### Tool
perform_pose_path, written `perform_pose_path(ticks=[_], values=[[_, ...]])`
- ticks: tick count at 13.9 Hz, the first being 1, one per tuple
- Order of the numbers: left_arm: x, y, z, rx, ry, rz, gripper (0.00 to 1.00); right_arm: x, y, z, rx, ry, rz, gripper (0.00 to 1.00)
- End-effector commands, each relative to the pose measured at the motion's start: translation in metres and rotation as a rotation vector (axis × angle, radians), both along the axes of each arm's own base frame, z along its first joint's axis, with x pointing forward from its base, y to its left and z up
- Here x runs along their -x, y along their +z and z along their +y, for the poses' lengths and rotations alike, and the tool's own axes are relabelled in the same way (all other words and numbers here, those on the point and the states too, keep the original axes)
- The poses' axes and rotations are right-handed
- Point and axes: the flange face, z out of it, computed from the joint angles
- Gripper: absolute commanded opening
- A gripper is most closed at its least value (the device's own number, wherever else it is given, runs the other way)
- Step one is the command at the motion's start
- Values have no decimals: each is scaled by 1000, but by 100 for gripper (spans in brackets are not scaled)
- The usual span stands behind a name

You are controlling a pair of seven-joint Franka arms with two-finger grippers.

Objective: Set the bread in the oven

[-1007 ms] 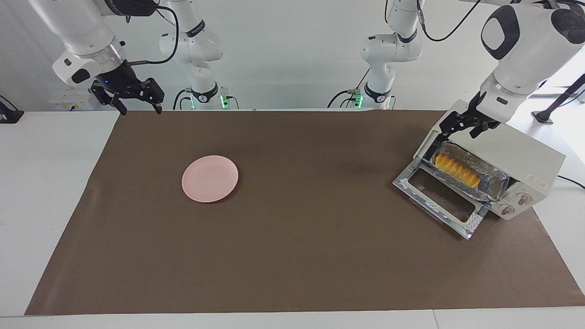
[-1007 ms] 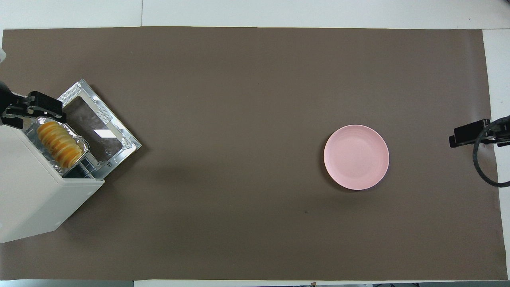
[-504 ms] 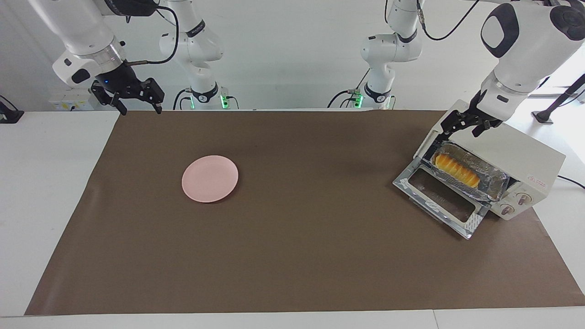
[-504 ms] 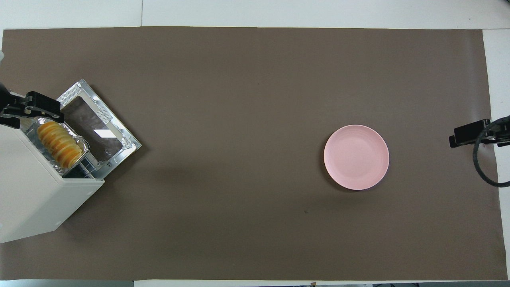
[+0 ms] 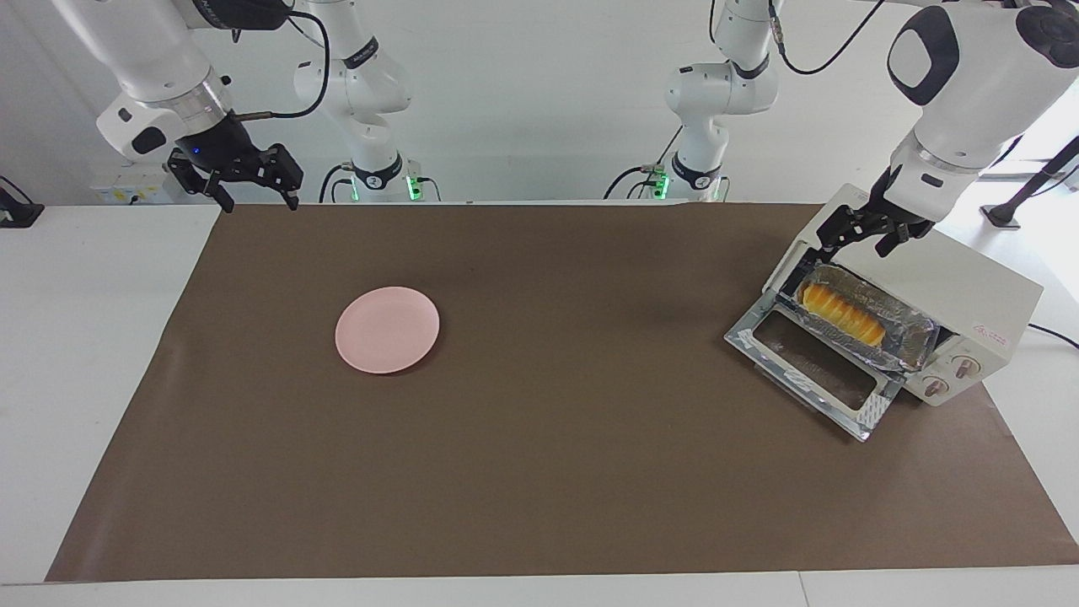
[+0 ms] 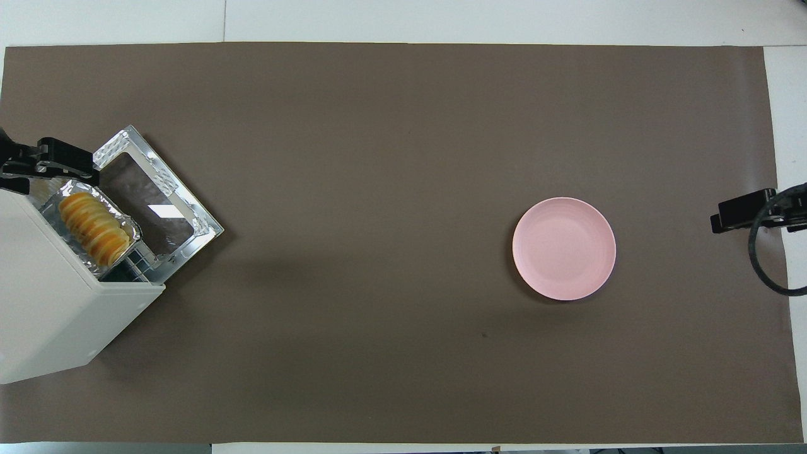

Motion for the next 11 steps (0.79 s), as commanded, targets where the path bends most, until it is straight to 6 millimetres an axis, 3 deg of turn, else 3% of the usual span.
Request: perform_pose_path(ticks=[1,11], values=[[2,4,-2,-12,-22,-14,100,1,-2,0,-9,-13,10,100],[6,2,-4,-11,-64,16,100,1,-2,1,-9,-11,10,100]])
